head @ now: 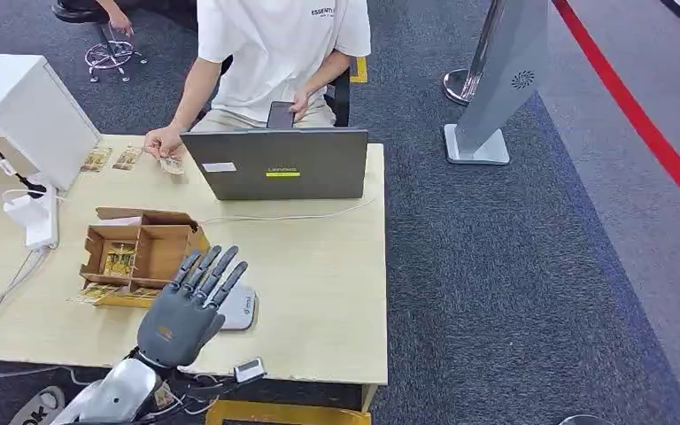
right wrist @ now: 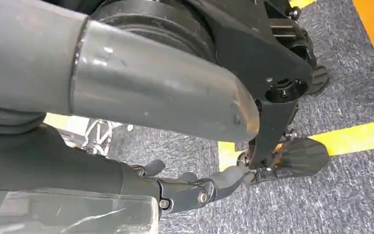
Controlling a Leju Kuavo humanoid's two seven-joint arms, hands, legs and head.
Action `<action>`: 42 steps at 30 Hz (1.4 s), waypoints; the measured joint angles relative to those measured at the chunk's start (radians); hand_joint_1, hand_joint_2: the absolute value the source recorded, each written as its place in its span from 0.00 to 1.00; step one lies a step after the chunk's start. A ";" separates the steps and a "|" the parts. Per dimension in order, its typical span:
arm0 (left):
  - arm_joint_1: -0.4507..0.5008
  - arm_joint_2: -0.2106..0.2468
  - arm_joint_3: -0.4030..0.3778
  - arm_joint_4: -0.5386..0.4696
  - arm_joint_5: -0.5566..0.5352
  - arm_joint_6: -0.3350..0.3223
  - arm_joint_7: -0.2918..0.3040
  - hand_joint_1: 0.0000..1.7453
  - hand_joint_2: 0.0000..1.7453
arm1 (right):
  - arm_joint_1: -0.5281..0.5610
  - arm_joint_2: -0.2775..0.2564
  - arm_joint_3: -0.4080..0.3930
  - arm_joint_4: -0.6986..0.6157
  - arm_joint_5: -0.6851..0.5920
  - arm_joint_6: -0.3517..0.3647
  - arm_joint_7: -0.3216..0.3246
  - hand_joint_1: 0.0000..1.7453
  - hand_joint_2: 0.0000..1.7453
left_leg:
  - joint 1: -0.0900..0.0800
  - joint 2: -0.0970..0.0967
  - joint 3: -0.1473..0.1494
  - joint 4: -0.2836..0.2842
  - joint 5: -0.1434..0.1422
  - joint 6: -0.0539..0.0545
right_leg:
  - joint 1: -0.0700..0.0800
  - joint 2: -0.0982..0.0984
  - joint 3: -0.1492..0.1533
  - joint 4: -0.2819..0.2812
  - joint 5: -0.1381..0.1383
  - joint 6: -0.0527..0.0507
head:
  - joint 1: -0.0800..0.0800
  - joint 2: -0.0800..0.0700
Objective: Pass the card to the sensor for recognition and then transmit it.
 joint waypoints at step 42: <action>0.004 -0.058 0.185 0.189 -0.013 -0.177 0.104 0.00 1.00 | -0.001 -0.003 0.039 0.000 -0.041 -0.007 0.016 0.00 0.00 | 0.000 0.000 0.001 0.000 0.000 0.000 | 0.000 0.000 0.001 0.000 0.000 0.000 | -0.001 0.000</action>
